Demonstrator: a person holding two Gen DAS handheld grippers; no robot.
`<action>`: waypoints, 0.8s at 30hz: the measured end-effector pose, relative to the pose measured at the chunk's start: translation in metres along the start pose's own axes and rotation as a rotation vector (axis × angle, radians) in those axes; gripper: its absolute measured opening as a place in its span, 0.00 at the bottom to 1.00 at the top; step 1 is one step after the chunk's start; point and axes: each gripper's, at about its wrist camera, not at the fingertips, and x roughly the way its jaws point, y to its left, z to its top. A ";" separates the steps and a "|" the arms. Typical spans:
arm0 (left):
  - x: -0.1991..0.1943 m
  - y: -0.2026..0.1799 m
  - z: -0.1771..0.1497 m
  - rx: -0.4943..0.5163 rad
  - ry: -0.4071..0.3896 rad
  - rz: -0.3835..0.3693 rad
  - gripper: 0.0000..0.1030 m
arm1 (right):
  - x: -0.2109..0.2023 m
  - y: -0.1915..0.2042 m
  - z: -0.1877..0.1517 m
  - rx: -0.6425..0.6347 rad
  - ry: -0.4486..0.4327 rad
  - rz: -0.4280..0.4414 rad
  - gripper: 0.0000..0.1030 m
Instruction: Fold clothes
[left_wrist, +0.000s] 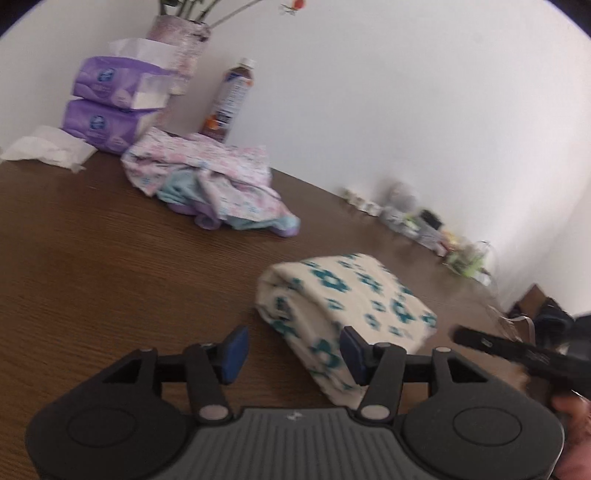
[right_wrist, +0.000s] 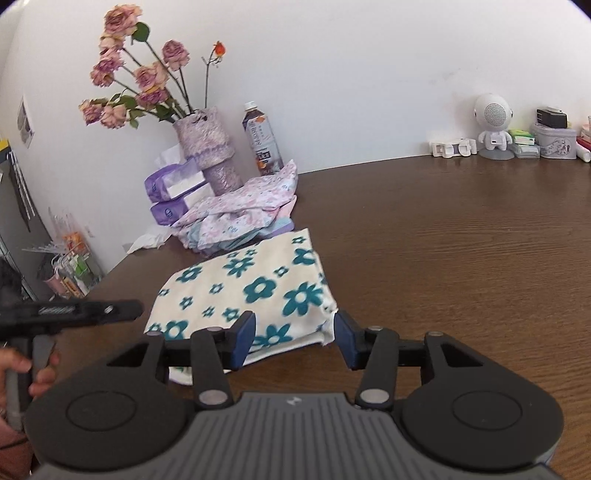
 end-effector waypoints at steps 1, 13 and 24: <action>0.000 -0.009 -0.004 0.019 0.016 -0.039 0.64 | 0.008 -0.006 0.006 0.021 0.001 0.007 0.46; 0.027 -0.040 -0.022 0.182 0.037 0.016 0.13 | 0.049 -0.017 0.016 0.095 0.069 0.083 0.12; 0.017 -0.010 -0.007 0.238 0.052 -0.035 0.31 | 0.013 0.011 -0.011 -0.139 0.064 0.130 0.44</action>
